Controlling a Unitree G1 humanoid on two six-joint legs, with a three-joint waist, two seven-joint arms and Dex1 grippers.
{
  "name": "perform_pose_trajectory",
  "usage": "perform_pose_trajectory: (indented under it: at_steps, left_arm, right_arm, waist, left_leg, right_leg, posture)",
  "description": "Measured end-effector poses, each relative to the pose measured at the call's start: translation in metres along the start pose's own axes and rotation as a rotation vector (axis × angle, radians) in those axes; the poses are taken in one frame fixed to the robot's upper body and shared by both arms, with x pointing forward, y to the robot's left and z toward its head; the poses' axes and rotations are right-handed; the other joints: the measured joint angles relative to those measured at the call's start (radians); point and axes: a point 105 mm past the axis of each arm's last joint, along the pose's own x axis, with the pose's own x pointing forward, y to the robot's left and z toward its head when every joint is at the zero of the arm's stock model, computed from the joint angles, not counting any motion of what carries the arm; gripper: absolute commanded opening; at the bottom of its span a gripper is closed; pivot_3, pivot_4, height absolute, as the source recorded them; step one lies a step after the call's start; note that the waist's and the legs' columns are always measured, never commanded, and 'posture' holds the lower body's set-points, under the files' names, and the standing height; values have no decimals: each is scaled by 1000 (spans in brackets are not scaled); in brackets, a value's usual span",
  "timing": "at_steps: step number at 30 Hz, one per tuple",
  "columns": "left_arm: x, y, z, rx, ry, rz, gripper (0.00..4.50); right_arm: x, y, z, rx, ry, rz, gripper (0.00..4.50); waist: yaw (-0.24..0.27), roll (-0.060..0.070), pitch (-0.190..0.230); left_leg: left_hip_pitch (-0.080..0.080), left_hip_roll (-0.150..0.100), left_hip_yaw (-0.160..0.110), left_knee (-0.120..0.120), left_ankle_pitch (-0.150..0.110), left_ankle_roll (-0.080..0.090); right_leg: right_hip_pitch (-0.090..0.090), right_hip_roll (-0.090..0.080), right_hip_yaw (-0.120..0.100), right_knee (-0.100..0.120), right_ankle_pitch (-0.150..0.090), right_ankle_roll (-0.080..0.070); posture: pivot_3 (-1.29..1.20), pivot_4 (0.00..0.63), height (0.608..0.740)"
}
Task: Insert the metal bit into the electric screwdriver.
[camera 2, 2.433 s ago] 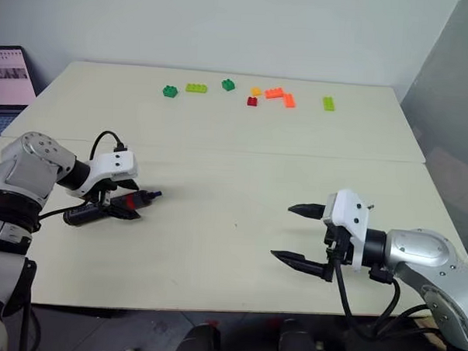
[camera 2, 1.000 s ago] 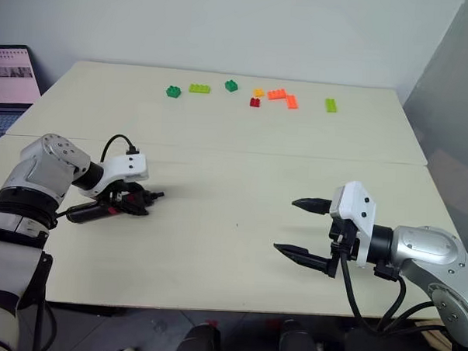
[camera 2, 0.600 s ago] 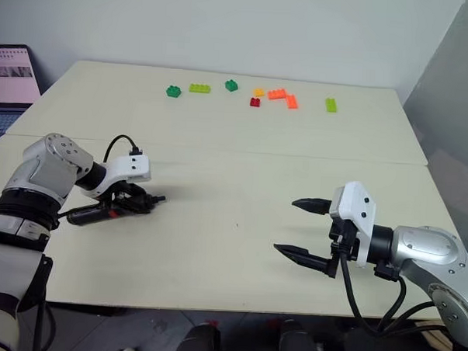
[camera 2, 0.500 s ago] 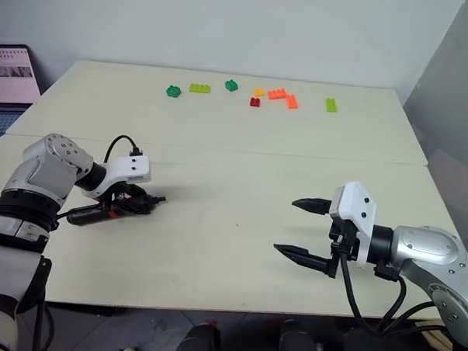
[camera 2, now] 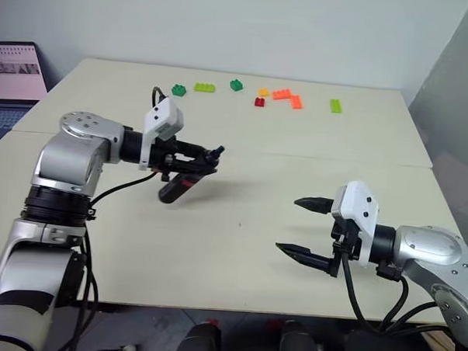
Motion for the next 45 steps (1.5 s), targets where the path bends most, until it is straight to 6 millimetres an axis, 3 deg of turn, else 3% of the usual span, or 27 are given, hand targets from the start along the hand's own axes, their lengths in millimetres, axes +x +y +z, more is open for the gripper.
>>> perform_pose_trajectory:
  at_steps: [7, 12, 18, 37, 45]
  left_arm:
    - [44, 3, 11, -35, -251, 191, 1668]
    - [47, 9, 20, -3, -353, 310, 1668]
    - [53, 2, -12, -98, -397, 393, 1668]
    - [13, -17, -30, -102, -453, 550, 1664]
    - [8, -18, -32, -112, -447, 580, 1663]
  right_arm:
    - [-1, -1, 3, 8, -1, -6, 4500]
    - [-2, -6, 9, -7, -17, -34, 4500]
    - [1, -23, 34, -49, -139, -117, 4500]
    - [0, -24, 34, -38, -125, -81, 4500]
    - [1, -26, 31, -46, -113, -66, 4500]
  waist:
    - [3, 0, 0]
    - [0, 0, 0]
    - [2, 1, 0]
    - [0, 1, -1]
    - [-1, 1, -1]
  left_leg:
    - [0, -1, -1, 1, 0, 0]
    - [1, -1, -1, 0, 0, 0]
    - [2, -1, -1, 0, 0, 0]
    - [5, -1, -2, 0, 0, 0]
    - [5, -1, -1, 0, 1, 0]
  right_leg:
    - [1, -1, -1, -1, 0, 0]
    - [1, 0, 0, -1, 0, 0]
    - [3, 0, 0, -1, 0, 0]
    - [6, 0, -1, -1, 0, 0]
    - [6, 0, 0, -2, 0, 0]
  posture:
    - [0, 150, 740]
    - [0, 150, 740]
    - [0, 150, 740]
    - [0, 150, 740]
    - [0, 150, 740]
